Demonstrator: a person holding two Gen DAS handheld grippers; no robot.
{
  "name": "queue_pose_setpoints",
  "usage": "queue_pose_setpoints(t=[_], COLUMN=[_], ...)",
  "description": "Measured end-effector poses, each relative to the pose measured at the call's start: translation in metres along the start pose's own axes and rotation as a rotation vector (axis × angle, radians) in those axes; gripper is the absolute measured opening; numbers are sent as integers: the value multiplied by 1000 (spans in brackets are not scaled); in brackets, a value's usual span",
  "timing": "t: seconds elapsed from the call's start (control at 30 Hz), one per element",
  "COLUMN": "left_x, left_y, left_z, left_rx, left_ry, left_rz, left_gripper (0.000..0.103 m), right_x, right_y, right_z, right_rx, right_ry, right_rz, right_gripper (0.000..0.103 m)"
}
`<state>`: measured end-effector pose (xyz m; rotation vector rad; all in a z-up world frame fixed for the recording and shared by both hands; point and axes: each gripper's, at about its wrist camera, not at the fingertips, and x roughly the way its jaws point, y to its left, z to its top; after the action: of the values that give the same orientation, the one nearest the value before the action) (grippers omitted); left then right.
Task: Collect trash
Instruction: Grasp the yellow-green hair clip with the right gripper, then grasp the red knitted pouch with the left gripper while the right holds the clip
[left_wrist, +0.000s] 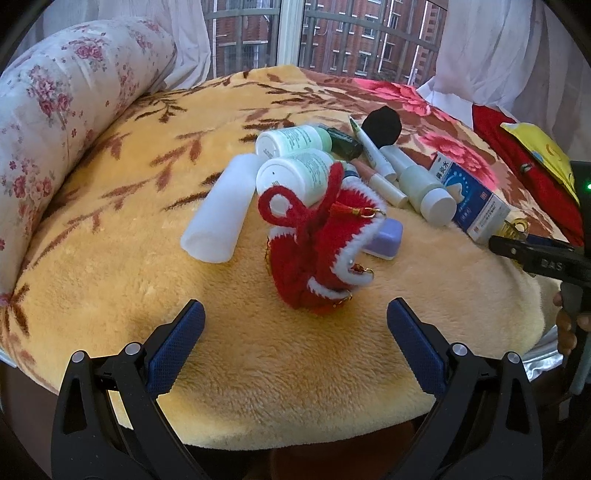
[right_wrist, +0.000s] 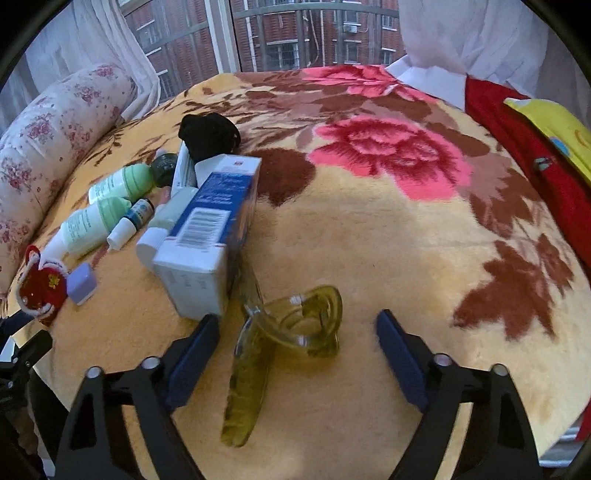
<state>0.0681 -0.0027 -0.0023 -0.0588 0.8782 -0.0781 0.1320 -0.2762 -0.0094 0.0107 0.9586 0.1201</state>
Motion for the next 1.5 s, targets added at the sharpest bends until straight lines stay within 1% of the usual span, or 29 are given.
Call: queue_pose_setpoints(t=[0.03, 0.07, 0.1, 0.3, 0.33, 0.37, 0.4, 0.53, 0.7, 0.77, 0.9, 0.97, 1.07, 1.17, 1.23, 1.27, 1.33, 1.43, 1.5], left_x=[-1, -1, -2, -6, -7, -8, -9, -15, -18, -14, -10, -7, 5, 25, 36, 41, 43, 42, 41], left_y=[0, 0, 1, 5, 5, 5, 5, 6, 10, 10, 1, -6, -19, -25, -21, -17, -11, -10, -9], left_z=[-1, -1, -2, -5, -5, -6, -7, -9, -9, -4, 10, 17, 25, 28, 25, 23, 19, 19, 20], left_rx=[1, 2, 2, -2, -1, 1, 1, 0, 11, 13, 9, 16, 36, 48, 43, 36, 33, 66, 75], left_ry=[-1, -1, 0, 0, -2, -3, -3, -10, -47, -57, -80, -87, -76, -34, -12, -10, -36, -57, -63], left_rz=[2, 3, 5, 17, 21, 24, 27, 35, 39, 25, -21, -30, -26, -21, -7, -19, -41, -56, -92], left_gripper=[96, 96, 96, 96, 96, 96, 96, 96, 96, 96, 96, 96, 96, 96, 94, 93, 90, 80, 57], right_x=[2, 4, 6, 9, 8, 7, 5, 0, -15, -20, -22, -21, -20, -18, -19, -19, -18, -17, -18], right_y=[0, 0, 0, 4, 4, 4, 5, 4, -6, -7, -4, -4, -8, -10, -10, -11, -11, -12, -12], right_z=[1, 2, 2, 1, 0, 0, 0, -3, -15, -20, -25, -26, -27, -26, -27, -27, -27, -27, -27], right_rx=[-9, -16, -19, -39, -36, -34, -28, 0, 65, 85, 78, 84, 109, 125, 123, 124, 126, 127, 128], right_ry=[-6, -5, 0, -19, -30, -39, -51, -80, -136, -159, -175, -178, -176, -173, -174, -173, -174, -175, -176], right_rz=[9, 16, 16, -1, -3, -2, 3, -2, 54, 65, 57, 63, 83, 97, 98, 99, 103, 102, 100], right_gripper=[79, 72, 70, 67, 59, 45, 44, 43, 43, 43, 43, 43, 44, 44, 44, 44, 44, 44, 44])
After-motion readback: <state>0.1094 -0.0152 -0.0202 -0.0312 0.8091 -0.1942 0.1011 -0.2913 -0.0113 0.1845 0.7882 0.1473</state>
